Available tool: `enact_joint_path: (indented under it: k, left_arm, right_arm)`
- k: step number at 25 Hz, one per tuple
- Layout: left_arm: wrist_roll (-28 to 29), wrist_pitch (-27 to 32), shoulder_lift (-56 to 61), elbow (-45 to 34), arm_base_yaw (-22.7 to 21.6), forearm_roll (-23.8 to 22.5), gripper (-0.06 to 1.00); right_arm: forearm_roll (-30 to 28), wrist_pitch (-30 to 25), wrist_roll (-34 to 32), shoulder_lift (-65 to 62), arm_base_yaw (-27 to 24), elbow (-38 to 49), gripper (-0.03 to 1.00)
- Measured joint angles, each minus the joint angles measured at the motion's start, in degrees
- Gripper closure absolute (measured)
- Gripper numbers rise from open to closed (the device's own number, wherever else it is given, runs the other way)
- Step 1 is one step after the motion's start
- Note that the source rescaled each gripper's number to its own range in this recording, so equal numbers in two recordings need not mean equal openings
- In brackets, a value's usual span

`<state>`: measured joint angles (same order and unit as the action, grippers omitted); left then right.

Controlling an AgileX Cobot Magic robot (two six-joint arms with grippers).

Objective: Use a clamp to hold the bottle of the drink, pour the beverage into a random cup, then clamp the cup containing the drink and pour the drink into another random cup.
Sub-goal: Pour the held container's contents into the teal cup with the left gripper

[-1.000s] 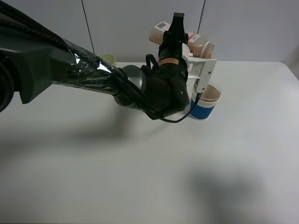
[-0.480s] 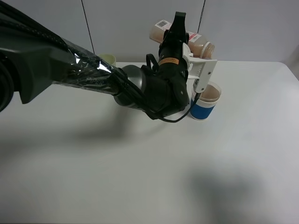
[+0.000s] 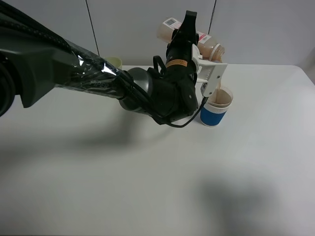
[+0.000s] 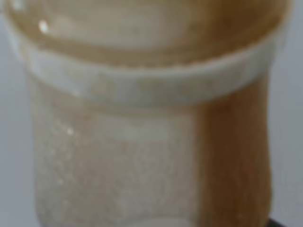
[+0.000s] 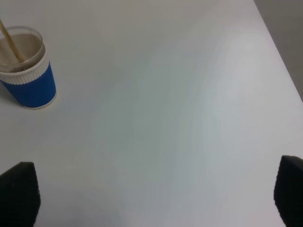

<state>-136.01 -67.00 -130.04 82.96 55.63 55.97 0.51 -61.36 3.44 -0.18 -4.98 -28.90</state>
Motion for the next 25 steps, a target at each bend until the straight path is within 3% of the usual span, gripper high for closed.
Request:
enact_joint_path:
  k: [25]
  left_arm:
    - [-2.57,-0.11,0.00,0.11,0.00,-2.79,0.93]
  right_arm:
    - [0.00,0.00,0.00,0.00,0.00,0.00,-0.03]
